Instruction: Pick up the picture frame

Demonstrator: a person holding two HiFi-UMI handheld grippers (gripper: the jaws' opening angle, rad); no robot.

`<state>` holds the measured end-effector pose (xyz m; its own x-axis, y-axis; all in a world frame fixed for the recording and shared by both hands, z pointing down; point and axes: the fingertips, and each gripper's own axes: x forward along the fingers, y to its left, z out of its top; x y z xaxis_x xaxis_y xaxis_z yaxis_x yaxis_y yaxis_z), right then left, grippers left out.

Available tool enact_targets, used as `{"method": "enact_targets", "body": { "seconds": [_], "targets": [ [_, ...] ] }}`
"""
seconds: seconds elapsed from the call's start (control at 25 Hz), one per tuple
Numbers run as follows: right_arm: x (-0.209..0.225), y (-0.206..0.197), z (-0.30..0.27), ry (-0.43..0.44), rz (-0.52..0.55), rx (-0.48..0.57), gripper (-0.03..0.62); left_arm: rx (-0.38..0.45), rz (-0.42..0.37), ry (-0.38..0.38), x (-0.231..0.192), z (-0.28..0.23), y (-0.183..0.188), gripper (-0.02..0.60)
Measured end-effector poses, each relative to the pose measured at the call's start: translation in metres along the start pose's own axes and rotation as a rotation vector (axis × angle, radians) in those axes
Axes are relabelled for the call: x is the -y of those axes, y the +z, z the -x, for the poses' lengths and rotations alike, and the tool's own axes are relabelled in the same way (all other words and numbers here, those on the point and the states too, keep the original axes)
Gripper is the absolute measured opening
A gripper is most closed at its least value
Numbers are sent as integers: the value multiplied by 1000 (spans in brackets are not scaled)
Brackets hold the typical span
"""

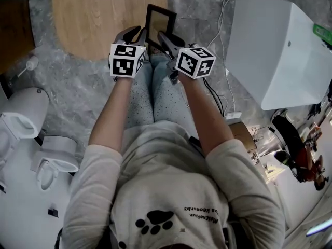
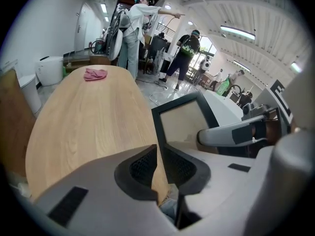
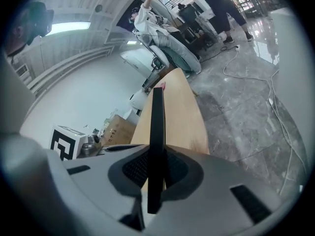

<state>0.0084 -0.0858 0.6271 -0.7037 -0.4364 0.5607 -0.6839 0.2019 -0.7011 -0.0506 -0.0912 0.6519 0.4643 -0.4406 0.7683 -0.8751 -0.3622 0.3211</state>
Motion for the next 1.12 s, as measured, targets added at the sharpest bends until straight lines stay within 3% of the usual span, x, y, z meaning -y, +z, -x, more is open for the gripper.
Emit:
{"method": "enact_targets", "body": {
  "seconds": [0.24, 0.84, 1.12],
  "targets": [
    [-27, 27, 21, -46, 134, 50, 41, 61, -16, -15, 12, 30, 30, 9],
    [-84, 94, 86, -171, 336, 158, 41, 188, -6, -8, 48, 108, 94, 8],
    [-121, 132, 127, -187, 430, 284, 41, 278, -56, 7, 69, 144, 134, 8]
  ]
}}
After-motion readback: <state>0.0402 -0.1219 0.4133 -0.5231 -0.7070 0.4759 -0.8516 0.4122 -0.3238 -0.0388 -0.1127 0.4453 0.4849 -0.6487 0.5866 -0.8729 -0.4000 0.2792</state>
